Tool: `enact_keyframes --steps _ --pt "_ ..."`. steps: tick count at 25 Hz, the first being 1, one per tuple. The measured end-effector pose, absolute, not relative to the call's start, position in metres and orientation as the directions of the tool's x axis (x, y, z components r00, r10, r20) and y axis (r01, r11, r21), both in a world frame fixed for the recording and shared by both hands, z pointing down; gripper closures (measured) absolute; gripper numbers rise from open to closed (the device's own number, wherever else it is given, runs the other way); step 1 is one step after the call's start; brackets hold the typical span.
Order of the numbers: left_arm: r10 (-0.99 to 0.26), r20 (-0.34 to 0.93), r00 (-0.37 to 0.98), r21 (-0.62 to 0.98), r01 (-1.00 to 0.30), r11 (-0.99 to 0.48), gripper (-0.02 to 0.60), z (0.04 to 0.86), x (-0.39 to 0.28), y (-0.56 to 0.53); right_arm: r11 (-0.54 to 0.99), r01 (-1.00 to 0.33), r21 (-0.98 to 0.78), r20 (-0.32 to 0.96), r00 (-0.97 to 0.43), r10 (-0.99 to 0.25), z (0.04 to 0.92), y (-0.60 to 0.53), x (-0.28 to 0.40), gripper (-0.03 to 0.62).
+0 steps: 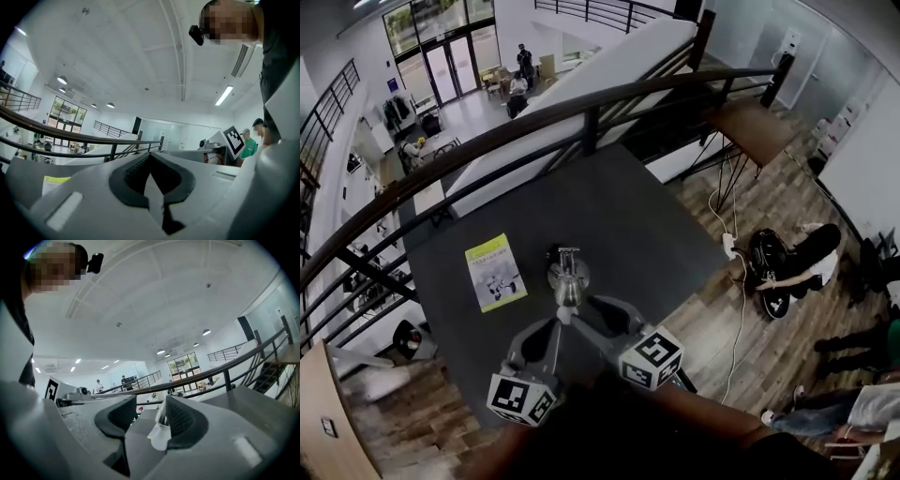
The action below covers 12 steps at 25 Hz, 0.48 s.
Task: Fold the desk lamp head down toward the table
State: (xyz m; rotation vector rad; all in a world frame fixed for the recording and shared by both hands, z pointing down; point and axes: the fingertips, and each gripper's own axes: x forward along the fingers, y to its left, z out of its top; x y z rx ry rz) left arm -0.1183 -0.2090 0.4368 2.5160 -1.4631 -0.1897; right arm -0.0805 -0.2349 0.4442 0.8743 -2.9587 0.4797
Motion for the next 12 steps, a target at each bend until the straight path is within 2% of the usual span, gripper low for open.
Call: enact_keyframes --steps 5,12 --pt "-0.897 0.024 0.441 0.272 -0.866 -0.419 0.580 0.435 -0.128 -0.230 0.814 -0.506 -0.286 0.163 -0.862 -0.479 0.460 -0.262 -0.095 0.370" --pt "-0.918 0.048 0.395 0.285 -0.886 -0.366 0.580 0.438 -0.137 -0.247 0.830 -0.476 -0.290 0.220 -0.878 -0.426 0.474 -0.287 -0.107 0.355"
